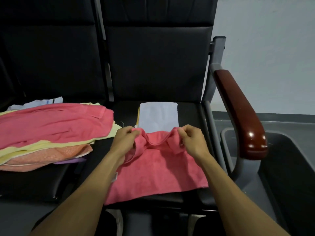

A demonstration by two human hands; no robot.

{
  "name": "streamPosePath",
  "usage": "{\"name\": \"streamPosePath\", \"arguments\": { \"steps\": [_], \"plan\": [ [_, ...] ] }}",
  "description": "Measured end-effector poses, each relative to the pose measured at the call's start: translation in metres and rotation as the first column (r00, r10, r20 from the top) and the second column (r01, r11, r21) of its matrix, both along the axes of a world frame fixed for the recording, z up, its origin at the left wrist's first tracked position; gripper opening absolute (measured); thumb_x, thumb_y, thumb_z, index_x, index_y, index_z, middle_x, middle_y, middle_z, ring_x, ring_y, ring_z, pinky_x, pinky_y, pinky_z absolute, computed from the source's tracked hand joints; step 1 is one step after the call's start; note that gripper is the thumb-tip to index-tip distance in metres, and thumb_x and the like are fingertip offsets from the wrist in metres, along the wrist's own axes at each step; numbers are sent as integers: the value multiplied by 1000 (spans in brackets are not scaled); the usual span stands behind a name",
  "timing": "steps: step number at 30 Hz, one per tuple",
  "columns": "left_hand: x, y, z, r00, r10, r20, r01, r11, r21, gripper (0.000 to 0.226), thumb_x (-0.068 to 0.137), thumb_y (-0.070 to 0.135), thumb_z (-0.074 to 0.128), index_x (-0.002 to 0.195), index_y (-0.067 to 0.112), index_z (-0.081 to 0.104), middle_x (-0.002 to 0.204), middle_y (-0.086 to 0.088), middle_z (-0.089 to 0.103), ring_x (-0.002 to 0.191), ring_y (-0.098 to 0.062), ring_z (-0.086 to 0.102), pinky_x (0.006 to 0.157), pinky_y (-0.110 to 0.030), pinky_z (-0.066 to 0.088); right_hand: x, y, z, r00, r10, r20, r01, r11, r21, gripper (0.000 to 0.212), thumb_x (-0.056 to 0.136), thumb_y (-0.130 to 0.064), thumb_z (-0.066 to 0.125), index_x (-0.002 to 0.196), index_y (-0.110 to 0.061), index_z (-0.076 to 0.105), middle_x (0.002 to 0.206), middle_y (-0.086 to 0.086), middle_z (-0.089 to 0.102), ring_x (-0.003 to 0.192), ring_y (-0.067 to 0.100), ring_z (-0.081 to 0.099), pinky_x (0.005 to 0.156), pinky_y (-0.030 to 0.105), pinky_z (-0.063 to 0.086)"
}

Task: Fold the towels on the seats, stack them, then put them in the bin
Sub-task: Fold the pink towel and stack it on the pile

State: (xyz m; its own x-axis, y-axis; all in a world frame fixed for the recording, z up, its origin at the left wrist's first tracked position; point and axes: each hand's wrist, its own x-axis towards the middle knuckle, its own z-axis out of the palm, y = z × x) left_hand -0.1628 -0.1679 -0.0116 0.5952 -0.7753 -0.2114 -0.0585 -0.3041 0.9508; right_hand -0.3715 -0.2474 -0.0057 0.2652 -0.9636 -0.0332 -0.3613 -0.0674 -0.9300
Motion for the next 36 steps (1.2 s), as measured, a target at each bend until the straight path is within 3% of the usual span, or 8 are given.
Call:
{"name": "streamPosePath", "arguments": {
  "steps": [3,5,7,12,17,22,31,36],
  "plan": [
    [12,-7,2,980,104,-171,-115,992,-52,18,82,15,56,66,21,49,70,-2,44,69,-17,41,63,-33,35,-3,-21,-3,989,-109,100,99,990,100,28,100,-18,54,76,-7,62,63,-2,59,63,13,55,59,31,48],
    [25,-11,-5,944,271,-188,-282,959,-32,7,79,20,57,73,18,57,78,-7,53,79,-21,48,72,-37,40,-5,-36,-12,965,-259,-40,261,963,71,30,98,-22,55,73,-7,62,64,5,62,67,23,62,67,40,56],
    [29,-13,-11,943,301,-138,-302,953,17,14,90,15,56,76,17,61,78,-6,57,79,-22,51,74,-36,42,-2,-39,-15,966,-216,-141,229,970,83,35,97,-21,55,70,0,59,61,12,62,60,28,63,65,43,58],
    [32,-21,-16,957,263,-121,-263,965,12,18,95,13,56,80,12,66,79,-8,63,80,-24,58,74,-36,48,3,-44,-18,978,-201,-52,207,961,181,33,99,-24,57,70,-10,60,56,4,60,50,20,59,57,38,58],
    [21,-17,-16,992,127,2,-127,991,-52,13,94,11,63,85,2,66,74,-6,59,68,-17,52,63,-35,42,11,-27,-5,989,-136,63,116,961,249,27,95,-18,63,70,-10,57,48,-1,53,44,14,48,45,26,42],
    [-2,-16,-24,997,-47,-64,45,999,-23,20,93,11,68,76,12,57,56,4,50,57,-14,46,56,-30,38,34,1,-2,976,30,214,-87,961,263,20,93,-10,69,76,-10,60,57,1,61,51,10,59,51,21,49],
    [-19,-14,-16,980,-143,-135,135,988,-70,20,76,28,70,76,9,62,77,-26,60,74,-28,55,73,-55,53,51,17,-5,980,198,19,-198,973,116,9,89,-12,73,83,-11,67,66,-3,65,59,6,59,58,20,51],
    [-18,-10,-14,968,-203,-149,192,978,-88,40,73,45,76,82,9,65,84,-28,64,78,-27,59,75,-47,51,50,20,-2,969,243,47,-247,964,97,8,89,-12,73,83,-15,67,71,4,68,62,6,59,62,22,52]
  ]
}}
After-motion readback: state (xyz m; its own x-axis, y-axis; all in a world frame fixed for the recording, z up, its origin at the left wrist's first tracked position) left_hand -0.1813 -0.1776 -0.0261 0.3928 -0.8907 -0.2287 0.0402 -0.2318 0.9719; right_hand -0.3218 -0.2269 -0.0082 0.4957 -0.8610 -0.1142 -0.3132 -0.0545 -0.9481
